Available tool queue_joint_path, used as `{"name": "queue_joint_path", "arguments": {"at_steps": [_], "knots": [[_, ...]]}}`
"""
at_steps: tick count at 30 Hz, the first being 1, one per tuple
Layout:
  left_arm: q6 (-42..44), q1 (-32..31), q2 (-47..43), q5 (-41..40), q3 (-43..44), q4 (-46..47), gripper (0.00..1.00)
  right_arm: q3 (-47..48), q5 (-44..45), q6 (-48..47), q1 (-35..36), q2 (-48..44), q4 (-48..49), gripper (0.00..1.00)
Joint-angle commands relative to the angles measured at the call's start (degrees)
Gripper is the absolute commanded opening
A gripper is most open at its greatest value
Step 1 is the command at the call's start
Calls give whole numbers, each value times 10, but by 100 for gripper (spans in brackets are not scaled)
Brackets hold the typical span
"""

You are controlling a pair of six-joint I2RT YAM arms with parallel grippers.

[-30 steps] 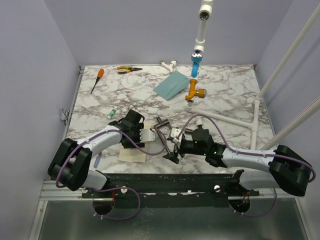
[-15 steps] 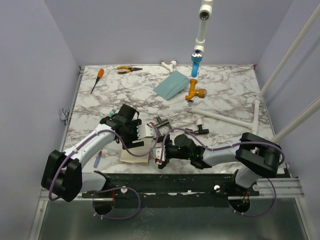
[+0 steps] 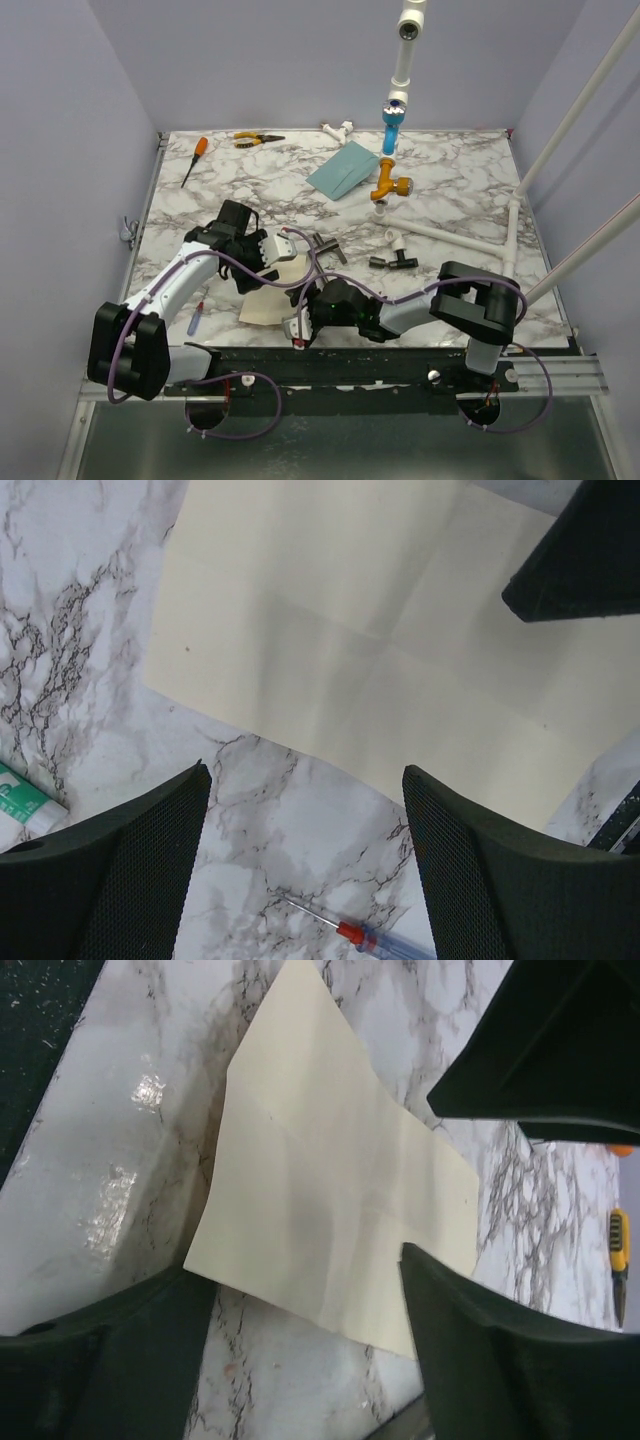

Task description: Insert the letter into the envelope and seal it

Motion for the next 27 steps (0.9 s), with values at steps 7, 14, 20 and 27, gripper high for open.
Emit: {"name": "queue_joint_path", "arguments": {"at_steps": [7,14,20,27], "knots": [[-9,17,-15,27,15,-20,78,12,-5,66,7,30,-5,26],[-18,31,-58,75,37,-47,80,74,25,260,2,-3,-79,1],[-23,65,-87,96,80,-67,83,115,-101,452,-60,-41,-132,1],[-38,83,-124,105,86,-69,84,169,-179,631,-103,-27,-216,1]]}}
